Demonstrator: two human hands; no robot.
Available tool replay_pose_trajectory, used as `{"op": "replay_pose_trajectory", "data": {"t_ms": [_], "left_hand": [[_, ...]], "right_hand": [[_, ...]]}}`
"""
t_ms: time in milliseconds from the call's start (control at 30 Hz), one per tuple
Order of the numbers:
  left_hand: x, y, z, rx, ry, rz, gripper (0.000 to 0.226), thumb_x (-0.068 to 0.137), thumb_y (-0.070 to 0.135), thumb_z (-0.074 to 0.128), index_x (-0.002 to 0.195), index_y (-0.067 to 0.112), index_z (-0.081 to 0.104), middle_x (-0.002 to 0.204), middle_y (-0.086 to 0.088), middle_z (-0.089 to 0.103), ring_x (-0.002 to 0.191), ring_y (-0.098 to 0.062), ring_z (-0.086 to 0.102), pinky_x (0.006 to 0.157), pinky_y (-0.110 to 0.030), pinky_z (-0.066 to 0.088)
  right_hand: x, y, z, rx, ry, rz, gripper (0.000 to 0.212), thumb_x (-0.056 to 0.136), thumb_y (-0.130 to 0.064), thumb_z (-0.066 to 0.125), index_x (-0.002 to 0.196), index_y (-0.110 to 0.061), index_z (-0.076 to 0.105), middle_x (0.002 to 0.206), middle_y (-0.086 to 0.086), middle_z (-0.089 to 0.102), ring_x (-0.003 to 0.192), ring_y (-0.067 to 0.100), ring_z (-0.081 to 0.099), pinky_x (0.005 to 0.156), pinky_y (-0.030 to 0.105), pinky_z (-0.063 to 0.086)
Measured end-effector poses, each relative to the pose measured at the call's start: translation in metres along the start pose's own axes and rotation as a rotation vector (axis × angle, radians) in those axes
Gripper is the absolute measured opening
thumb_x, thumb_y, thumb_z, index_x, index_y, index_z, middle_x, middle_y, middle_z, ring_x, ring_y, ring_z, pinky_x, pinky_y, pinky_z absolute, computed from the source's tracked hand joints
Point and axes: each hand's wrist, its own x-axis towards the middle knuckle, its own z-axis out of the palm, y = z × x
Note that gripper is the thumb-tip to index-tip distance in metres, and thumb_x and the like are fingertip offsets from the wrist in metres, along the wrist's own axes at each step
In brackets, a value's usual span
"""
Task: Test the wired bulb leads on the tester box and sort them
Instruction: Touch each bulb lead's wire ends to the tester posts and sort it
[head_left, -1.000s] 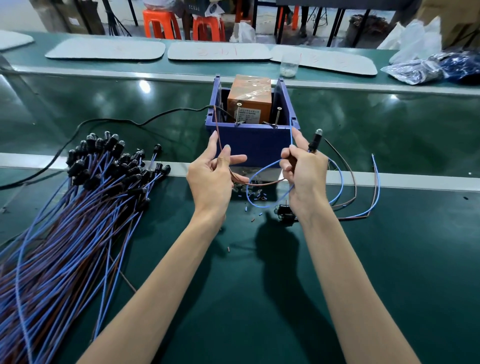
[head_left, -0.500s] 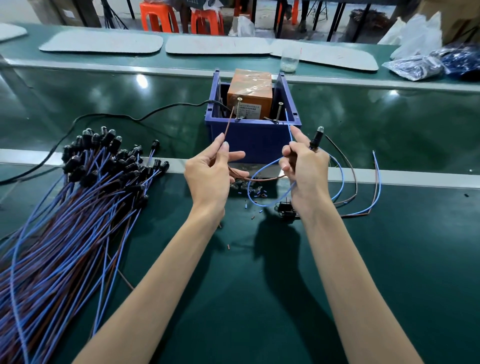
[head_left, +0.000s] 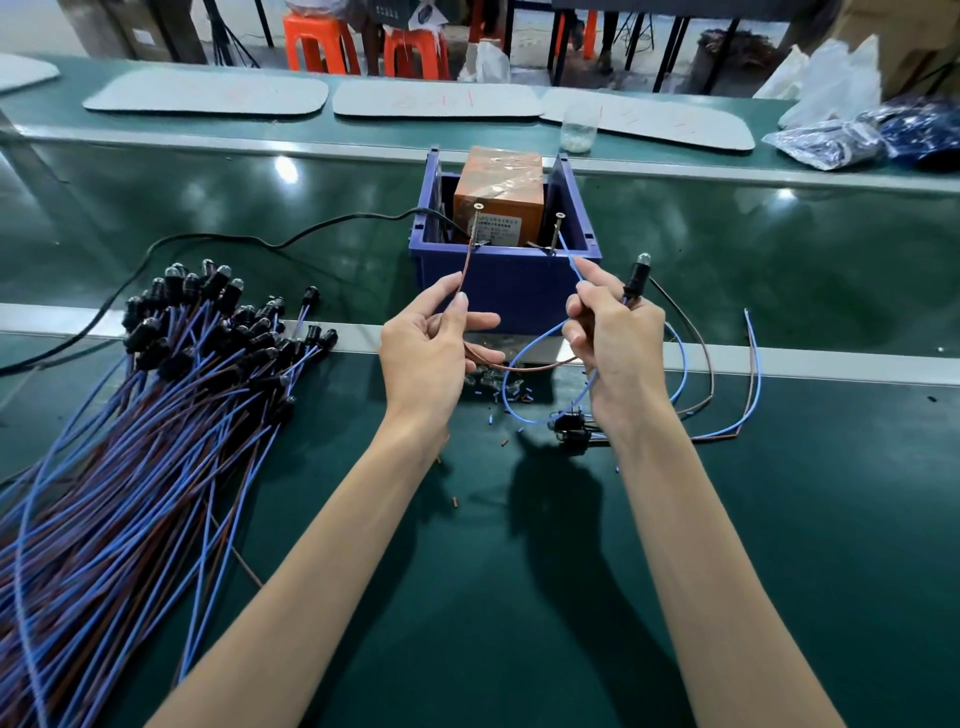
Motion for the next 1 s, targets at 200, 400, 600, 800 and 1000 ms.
{"op": "replay_pose_trajectory", "data": {"t_ms": [200, 400, 600, 800, 1000], "left_hand": [[0.0004, -0.0007, -0.0005, 0.003, -0.001, 0.009, 0.024, 0.1, 0.013, 0.047, 0.115, 0.024, 0.062, 0.07, 0.011, 0.073, 0.045, -0.008, 0.063, 0.042, -0.011, 0.038], [-0.0022, -0.0013, 0.0007, 0.015, -0.006, 0.012, 0.024, 0.1, 0.014, 0.047, 0.112, 0.027, 0.064, 0.07, 0.011, 0.073, 0.043, -0.008, 0.062, 0.043, -0.011, 0.038], [-0.003, -0.0001, 0.0013, 0.017, -0.015, 0.011, 0.025, 0.1, 0.015, 0.049, 0.111, 0.03, 0.065, 0.071, 0.011, 0.073, 0.042, -0.007, 0.06, 0.048, -0.009, 0.039], [-0.0043, 0.0006, 0.0018, 0.018, -0.022, 0.003, 0.025, 0.099, 0.016, 0.05, 0.111, 0.031, 0.065, 0.072, 0.012, 0.073, 0.042, -0.006, 0.06, 0.049, -0.008, 0.039], [-0.0053, 0.0006, 0.0022, 0.019, -0.029, 0.007, 0.025, 0.099, 0.017, 0.05, 0.112, 0.03, 0.066, 0.073, 0.012, 0.073, 0.043, -0.006, 0.059, 0.049, -0.009, 0.039]], "right_hand": [[-0.0024, -0.0006, 0.0016, -0.009, -0.006, -0.007, 0.024, 0.095, -0.004, 0.049, 0.099, -0.018, 0.068, 0.059, -0.005, 0.049, 0.039, 0.005, 0.037, 0.041, 0.012, 0.03], [-0.0028, -0.0001, 0.0009, -0.017, -0.016, -0.017, 0.024, 0.095, -0.005, 0.049, 0.096, -0.019, 0.069, 0.057, -0.006, 0.048, 0.04, 0.005, 0.036, 0.042, 0.013, 0.029], [-0.0015, -0.0008, 0.0006, -0.017, -0.024, -0.02, 0.025, 0.095, -0.004, 0.048, 0.095, -0.017, 0.069, 0.056, -0.007, 0.048, 0.04, 0.005, 0.035, 0.041, 0.013, 0.027], [-0.0019, -0.0009, 0.0001, -0.021, -0.038, -0.014, 0.026, 0.095, -0.003, 0.046, 0.094, -0.016, 0.069, 0.056, -0.007, 0.048, 0.04, 0.005, 0.035, 0.04, 0.013, 0.027], [-0.0018, -0.0013, 0.0002, -0.021, -0.043, -0.012, 0.026, 0.095, -0.003, 0.046, 0.091, -0.015, 0.069, 0.055, -0.007, 0.048, 0.038, 0.005, 0.035, 0.039, 0.013, 0.028]]}}
